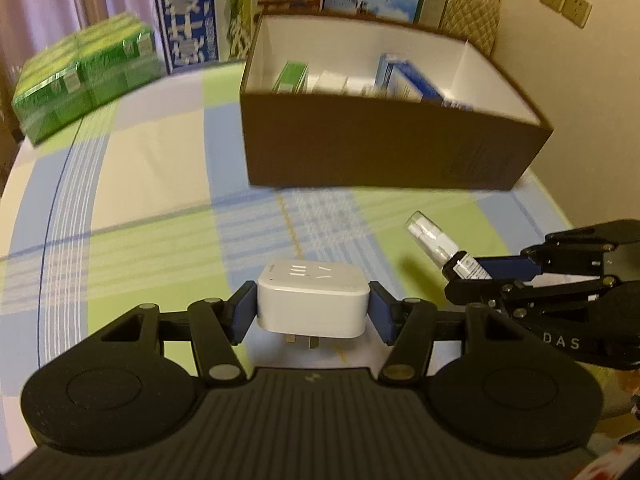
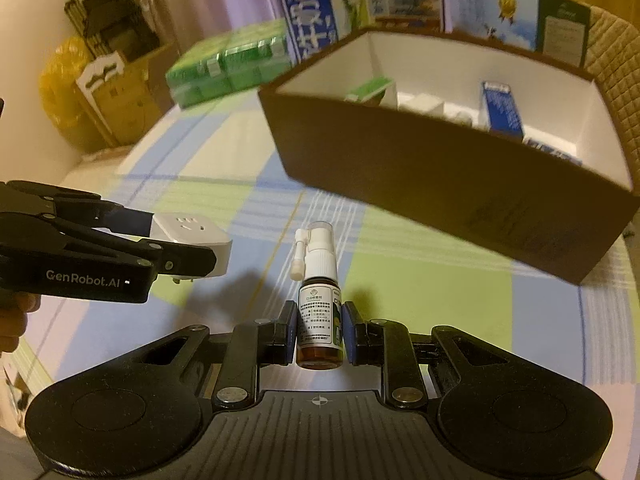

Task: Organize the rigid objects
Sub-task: 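Lift the charger and spray bottle and carry them over the brown box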

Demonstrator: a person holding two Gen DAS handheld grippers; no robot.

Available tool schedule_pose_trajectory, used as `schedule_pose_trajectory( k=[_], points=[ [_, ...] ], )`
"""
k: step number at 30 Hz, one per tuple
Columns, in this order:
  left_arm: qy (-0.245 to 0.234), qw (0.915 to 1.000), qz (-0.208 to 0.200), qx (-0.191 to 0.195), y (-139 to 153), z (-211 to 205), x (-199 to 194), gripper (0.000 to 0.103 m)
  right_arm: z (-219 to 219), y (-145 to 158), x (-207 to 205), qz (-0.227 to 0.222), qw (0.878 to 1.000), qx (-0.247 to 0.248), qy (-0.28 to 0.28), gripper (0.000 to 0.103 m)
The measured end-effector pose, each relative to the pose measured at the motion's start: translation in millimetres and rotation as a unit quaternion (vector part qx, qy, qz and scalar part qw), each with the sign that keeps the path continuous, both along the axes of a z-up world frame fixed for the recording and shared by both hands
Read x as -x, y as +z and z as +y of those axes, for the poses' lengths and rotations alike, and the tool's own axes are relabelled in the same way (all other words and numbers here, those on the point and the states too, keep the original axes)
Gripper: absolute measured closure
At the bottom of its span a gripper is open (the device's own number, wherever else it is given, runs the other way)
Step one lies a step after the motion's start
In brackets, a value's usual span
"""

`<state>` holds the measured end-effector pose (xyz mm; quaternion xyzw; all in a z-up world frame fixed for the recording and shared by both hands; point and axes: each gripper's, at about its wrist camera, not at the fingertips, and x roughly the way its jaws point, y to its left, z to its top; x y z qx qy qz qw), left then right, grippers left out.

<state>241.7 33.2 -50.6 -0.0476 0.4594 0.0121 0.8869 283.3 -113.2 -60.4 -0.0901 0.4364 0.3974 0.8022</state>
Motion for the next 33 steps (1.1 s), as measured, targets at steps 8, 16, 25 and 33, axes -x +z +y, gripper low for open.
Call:
schedule_pose_trajectory(
  k=[8,16,25,33],
  points=[
    [-0.017,0.9987,-0.049,-0.003,39,-9,-24,0.048,-18,39,-19,-0.023,0.998,-0.052,-0.027,0.083],
    [-0.032,0.9966,-0.075,-0.010,60,-15,-68,0.049,-29,65,-58,-0.035,0.994,-0.080,-0.062,0.083],
    [-0.052,0.9952,-0.080,-0.020,62,-25,-128,0.049,-47,76,-117,-0.048,0.988,-0.083,-0.124,0.083],
    [-0.066,0.9955,-0.064,-0.021,47,-30,-183,0.049,-53,61,-172,-0.037,0.983,-0.058,-0.172,0.083]
  ],
)
